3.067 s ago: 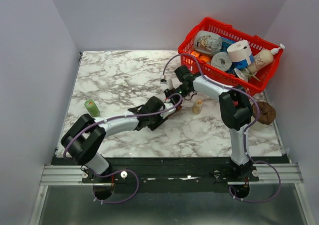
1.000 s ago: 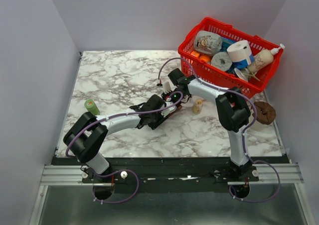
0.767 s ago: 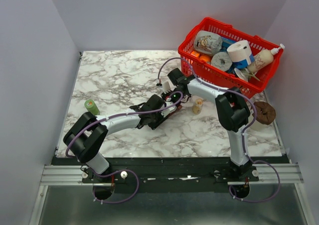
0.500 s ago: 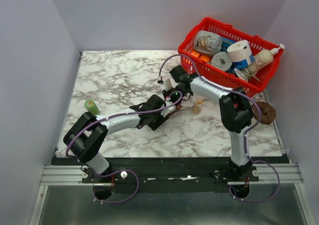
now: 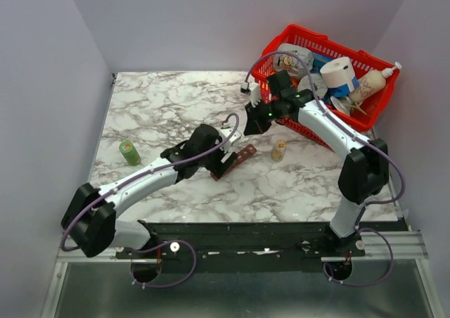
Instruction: Sort the pills into containers
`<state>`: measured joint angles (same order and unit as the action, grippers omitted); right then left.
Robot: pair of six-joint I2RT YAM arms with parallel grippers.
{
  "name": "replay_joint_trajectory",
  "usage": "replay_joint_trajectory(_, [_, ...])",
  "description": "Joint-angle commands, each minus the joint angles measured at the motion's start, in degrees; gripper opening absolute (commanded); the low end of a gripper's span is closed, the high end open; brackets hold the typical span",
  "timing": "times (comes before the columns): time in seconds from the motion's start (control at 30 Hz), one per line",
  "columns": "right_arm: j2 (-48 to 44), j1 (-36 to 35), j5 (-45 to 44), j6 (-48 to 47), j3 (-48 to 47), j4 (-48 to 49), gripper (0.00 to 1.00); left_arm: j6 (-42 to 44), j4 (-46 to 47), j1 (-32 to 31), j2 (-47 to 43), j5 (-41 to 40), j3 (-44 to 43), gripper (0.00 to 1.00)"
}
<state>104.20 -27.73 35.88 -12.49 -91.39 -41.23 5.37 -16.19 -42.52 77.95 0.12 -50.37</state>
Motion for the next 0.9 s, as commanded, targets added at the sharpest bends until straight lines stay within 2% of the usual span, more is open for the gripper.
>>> replay_joint_trajectory(0.0, [-8.47,2.23,1.3,-6.74,1.13,-0.52,0.11,-3.34,4.13,3.75,-12.96,3.12,0.35,0.99])
replay_joint_trajectory(0.07, [-13.05,2.94,1.12,-7.81,1.74,-0.08,0.18,-5.09,6.68,6.21,-17.72,4.27,1.5,0.99])
replay_joint_trajectory(0.17, [-18.22,4.61,1.39,-9.57,1.66,0.28,0.35,-10.18,10.73,11.4,-26.08,6.73,2.56,0.99])
replay_joint_trajectory(0.2, [-19.64,5.22,1.21,-10.0,1.22,0.28,0.49,-11.24,10.74,13.32,-28.88,6.39,1.86,0.99])
replay_joint_trajectory(0.27, [-23.32,5.84,0.69,-10.27,0.96,0.71,0.65,-14.4,7.6,14.74,-30.49,3.23,-0.07,0.99])
replay_joint_trajectory(0.3, [-24.56,6.28,0.51,-10.1,0.52,0.98,0.81,-15.11,5.74,15.27,-30.75,2.09,-2.86,0.99])
replay_joint_trajectory(0.37, [-26.93,6.72,-0.02,-9.14,0.25,2.11,0.96,-14.86,2.14,16.24,-30.41,0.33,-5.69,0.99])
replay_joint_trajectory(0.4, [-28.77,7.15,-0.98,-6.78,-0.01,2.9,1.0,-14.42,-1.1,16.24,-29.88,-1.59,-7.88,0.99])
replay_joint_trajectory(0.47, [-30.8,7.68,-1.86,-4.22,-0.63,5.09,1.0,-13.46,-3.06,16.33,-29.7,-3.1,-8.95,0.99])
replay_joint_trajectory(0.57, [-36.07,7.6,-8.79,3.68,2.35,12.63,1.0,-12.22,-4.47,16.24,-30.05,-2.93,-9.13,0.99])
replay_joint_trajectory(0.6, [-37.31,7.69,-14.38,8.66,2.71,14.15,1.0,-12.13,-4.73,16.33,-30.31,-2.58,-8.96,0.99])
replay_joint_trajectory(0.7, [-37.32,7.69,-22.92,15.19,-0.36,12.84,1.0,-12.04,-4.82,16.33,-31.02,-2.4,-8.26,0.99])
replay_joint_trajectory(0.87, [-38.98,7.69,-24.63,16.01,1.04,13.2,1.0,-11.69,-4.73,16.33,-31.64,-2.93,-7.81,0.99])
